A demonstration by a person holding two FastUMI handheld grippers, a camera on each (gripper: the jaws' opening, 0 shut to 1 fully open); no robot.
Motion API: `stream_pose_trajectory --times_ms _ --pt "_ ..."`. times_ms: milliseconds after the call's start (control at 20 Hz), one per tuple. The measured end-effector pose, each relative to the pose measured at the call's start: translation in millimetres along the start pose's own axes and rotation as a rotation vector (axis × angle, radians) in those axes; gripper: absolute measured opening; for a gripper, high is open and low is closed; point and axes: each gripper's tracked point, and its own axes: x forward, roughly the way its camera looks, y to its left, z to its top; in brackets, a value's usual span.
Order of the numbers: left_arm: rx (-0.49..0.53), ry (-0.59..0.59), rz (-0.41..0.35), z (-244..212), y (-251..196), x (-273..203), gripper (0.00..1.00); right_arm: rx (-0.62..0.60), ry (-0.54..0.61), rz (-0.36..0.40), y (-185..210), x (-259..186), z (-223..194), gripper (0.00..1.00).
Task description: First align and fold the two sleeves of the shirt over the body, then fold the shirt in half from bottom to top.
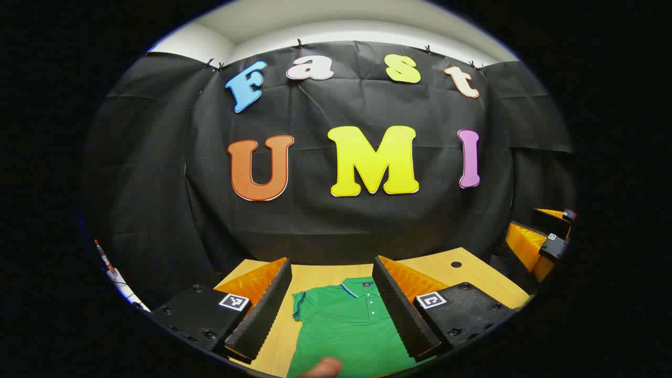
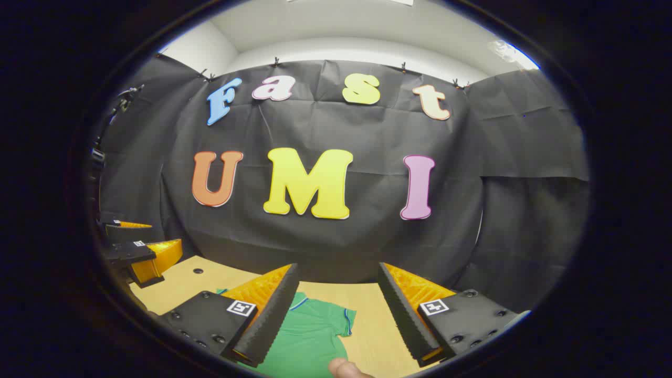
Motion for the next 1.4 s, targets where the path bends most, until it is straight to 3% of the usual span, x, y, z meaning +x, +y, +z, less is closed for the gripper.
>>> stream_pose_trajectory --times_ms 850,1400 --pt "-0.064 0.016 0.0 -14 -21 11 1.0 -0.015 0.025 0.025 -13 20 -11 0.97" --pt "-0.043 0.044 0.02 -29 -28 12 1.0 0.003 0.256 -0.002 -36 65 -136 0.97"
